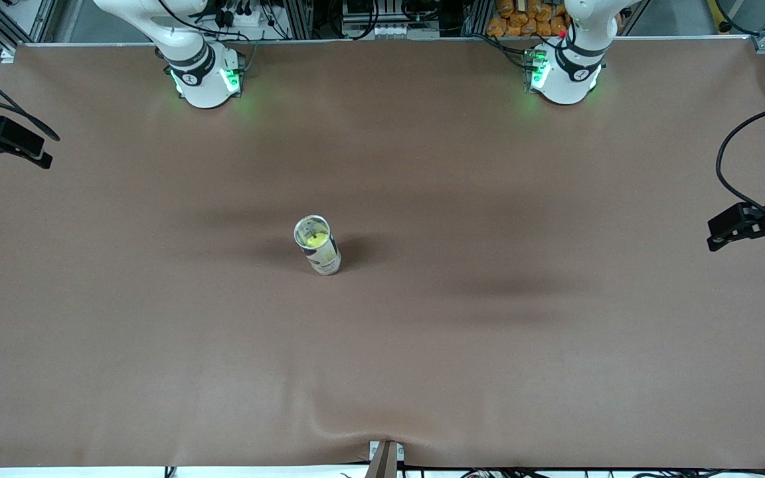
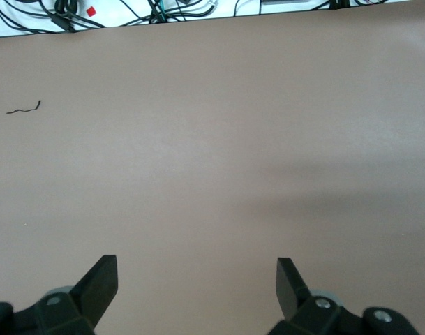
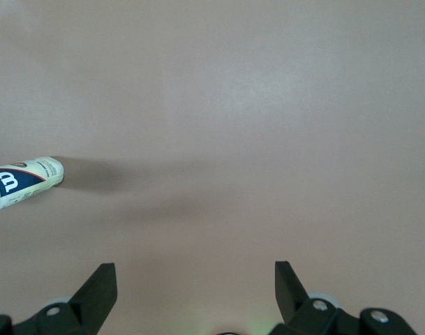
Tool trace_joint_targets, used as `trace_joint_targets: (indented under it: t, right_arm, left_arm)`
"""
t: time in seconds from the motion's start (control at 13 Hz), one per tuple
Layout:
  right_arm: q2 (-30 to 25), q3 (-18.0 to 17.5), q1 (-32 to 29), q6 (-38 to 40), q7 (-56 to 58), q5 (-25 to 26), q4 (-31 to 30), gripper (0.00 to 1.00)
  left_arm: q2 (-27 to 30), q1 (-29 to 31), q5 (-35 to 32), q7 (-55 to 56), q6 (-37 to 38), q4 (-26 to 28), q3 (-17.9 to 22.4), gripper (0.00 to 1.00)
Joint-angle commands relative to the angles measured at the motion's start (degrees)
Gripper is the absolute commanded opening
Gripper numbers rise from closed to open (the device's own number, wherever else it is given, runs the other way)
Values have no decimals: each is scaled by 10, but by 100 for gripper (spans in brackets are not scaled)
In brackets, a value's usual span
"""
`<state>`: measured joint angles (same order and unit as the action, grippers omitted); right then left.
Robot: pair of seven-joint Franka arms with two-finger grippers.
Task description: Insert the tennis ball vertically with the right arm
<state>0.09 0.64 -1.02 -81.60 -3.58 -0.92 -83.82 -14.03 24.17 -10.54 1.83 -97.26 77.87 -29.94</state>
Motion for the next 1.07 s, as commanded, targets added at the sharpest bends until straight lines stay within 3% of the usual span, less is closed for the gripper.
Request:
trace_joint_targets:
  t: [0.0, 0.23, 0.38, 0.54, 1.0]
  right_arm:
    - [0, -9, -15, 6, 9, -9, 4, 100]
    - [0, -9, -14, 8, 9, -8, 4, 100]
    - [0, -9, -15, 8, 9, -9, 4, 100]
    - [0, -9, -15, 9, 9, -8, 4, 100]
    - [0, -9, -15, 9, 9, -9, 4, 100]
  left_arm:
    - [30, -74, 22, -1, 13, 10, 80, 100]
    - [54, -167, 69, 25, 48, 18, 181, 100]
    - [82, -211, 70, 27, 49, 52, 222, 100]
    - [105, -224, 72, 24, 49, 77, 244, 100]
    - [172, -223, 80, 25, 49, 141, 245, 100]
